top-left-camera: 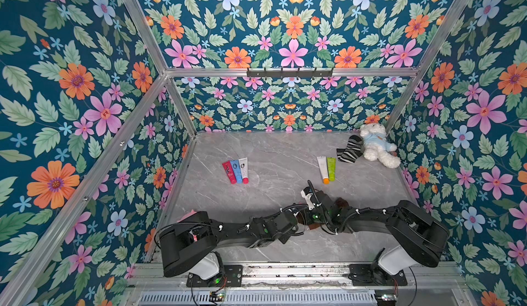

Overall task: Wipe the surface of the toothpaste tube
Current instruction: Wipe the dirt from the toothpaste tube.

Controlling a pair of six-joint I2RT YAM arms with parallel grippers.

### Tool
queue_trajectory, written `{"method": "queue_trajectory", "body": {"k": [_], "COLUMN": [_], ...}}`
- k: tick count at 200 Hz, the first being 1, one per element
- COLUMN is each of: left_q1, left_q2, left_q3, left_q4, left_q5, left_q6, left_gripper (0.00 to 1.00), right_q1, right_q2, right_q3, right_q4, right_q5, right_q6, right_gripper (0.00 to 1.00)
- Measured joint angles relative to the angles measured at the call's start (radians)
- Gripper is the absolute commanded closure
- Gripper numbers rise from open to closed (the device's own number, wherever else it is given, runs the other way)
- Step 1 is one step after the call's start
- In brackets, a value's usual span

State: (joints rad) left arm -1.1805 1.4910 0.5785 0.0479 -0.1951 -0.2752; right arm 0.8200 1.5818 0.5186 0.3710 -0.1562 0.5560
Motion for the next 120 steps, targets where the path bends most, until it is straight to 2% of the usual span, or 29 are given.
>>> {"method": "queue_trajectory", "body": {"k": [31, 75, 120], "left_q1": [0.000, 0.002, 0.002], "left_q2": [0.000, -0.002, -0.005], "left_q3": [0.000, -0.018, -0.024], "left_q4": [-0.002, 0.092, 0.113], "left_q5": [-0.002, 0.015, 0.044], "left_q6": [-0.005, -0.005, -0.004], "left_gripper": [1.00, 1.00, 1.00], "right_q1": [-0.008, -0.179, -0.212], "right_q2": [0.007, -0.026, -0.068], "right_q3": [-0.029, -0.024, 0.032], "right_q4": [0.075, -0.001, -0.155], "right_q5": [-0.002, -0.176, -0.097], "right_q6": [0.029, 0.034, -0.027], "right_gripper": [1.00, 1.00, 1.00]}}
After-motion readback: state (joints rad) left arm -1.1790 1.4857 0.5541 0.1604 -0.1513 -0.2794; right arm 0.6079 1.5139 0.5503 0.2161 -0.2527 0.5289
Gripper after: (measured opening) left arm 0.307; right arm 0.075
